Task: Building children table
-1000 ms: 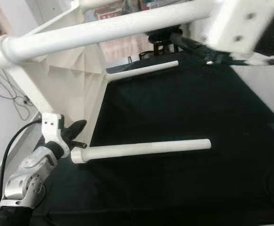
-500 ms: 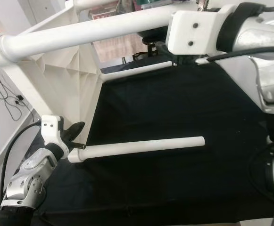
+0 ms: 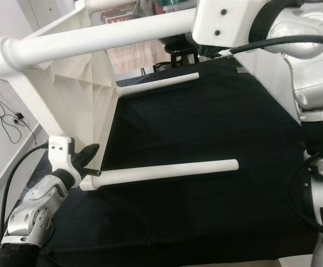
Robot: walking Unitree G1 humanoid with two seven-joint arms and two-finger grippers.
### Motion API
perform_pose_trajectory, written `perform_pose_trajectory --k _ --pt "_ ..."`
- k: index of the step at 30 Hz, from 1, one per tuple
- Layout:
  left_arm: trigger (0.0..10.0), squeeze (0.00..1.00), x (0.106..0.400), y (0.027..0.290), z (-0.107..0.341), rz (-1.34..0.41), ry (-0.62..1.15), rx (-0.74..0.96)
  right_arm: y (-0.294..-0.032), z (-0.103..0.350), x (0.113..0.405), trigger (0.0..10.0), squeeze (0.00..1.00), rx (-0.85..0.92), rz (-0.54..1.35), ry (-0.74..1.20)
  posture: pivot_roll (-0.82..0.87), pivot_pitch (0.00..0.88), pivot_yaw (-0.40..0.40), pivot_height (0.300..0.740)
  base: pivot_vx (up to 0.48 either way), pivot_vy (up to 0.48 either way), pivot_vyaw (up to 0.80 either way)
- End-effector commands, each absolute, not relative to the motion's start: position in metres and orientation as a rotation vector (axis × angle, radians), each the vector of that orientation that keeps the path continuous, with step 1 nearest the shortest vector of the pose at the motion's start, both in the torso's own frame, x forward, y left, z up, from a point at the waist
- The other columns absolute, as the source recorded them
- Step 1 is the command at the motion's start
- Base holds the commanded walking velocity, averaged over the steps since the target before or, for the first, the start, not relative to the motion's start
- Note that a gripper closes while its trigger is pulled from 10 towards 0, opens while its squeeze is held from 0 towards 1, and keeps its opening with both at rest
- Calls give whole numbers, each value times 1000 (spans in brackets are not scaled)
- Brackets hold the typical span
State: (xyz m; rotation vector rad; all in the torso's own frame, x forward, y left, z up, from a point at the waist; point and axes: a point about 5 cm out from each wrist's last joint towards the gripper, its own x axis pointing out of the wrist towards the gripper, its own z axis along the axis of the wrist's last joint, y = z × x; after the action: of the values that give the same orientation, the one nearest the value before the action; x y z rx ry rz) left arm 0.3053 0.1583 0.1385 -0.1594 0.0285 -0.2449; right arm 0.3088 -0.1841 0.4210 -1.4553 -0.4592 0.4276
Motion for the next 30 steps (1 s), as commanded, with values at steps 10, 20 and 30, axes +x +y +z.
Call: perform_pose_trajectory --k 10,20,30 --pt "10000 0 307 170 137 -198 35 -129 -175 396 320 0 0 -1473 507 -375 -274 3 157 740 0 0 0" --pt "10000 0 317 182 127 -152 57 -122 -175 401 321 0 0 -1455 481 -383 -278 12 152 740 0 0 0" --pt "10000 0 327 200 107 -50 84 -92 -175 403 322 0 0 -1420 461 -389 -287 16 158 740 0 0 0"
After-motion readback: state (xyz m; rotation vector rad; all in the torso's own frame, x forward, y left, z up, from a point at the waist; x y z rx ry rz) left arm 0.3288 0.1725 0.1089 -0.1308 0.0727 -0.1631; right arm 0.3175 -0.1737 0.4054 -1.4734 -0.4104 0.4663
